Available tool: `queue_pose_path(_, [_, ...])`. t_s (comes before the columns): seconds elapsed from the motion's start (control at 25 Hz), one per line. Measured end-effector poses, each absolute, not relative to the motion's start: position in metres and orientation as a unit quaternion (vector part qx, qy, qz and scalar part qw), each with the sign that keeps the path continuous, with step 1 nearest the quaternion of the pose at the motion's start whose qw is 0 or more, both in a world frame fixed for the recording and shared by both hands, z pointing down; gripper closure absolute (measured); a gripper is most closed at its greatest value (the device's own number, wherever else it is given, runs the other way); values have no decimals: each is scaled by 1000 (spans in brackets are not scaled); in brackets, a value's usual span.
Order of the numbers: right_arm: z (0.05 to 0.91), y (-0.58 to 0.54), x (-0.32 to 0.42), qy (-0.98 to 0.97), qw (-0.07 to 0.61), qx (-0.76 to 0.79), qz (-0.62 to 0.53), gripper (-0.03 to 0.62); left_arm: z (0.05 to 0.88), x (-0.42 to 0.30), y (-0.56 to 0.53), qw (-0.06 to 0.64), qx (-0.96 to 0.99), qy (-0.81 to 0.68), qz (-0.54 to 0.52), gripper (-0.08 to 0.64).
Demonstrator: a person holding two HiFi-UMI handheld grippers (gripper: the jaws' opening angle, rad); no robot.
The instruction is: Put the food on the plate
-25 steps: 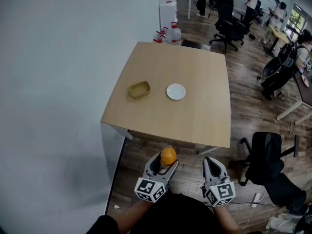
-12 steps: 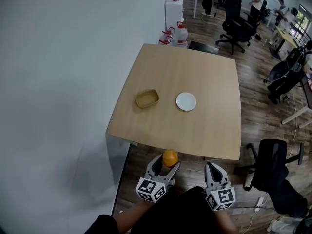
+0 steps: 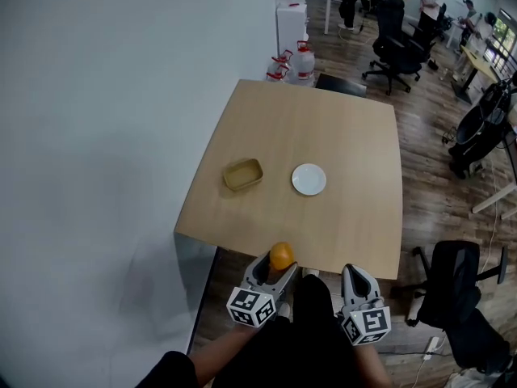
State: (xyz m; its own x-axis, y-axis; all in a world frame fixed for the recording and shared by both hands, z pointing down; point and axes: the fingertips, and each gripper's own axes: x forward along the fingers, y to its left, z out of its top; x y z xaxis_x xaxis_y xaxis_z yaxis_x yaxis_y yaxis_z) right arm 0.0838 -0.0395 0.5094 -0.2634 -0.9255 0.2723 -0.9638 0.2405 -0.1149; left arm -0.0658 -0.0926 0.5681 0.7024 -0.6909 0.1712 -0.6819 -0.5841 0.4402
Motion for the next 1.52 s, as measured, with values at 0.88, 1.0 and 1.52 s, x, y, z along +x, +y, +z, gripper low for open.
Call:
queue_pose_path(0.88, [543, -239, 163, -818, 79, 553, 139, 537, 642, 48, -302, 205, 884, -401, 127, 245])
queue_pose_path(1.0, [549, -253, 169, -821, 83, 546, 145, 537, 659, 58, -328, 214, 873, -414, 142, 245])
queue_pose_path(1.52, [589, -299, 188, -828, 103, 521, 181, 537, 776, 67, -407, 297, 811, -434, 258, 245])
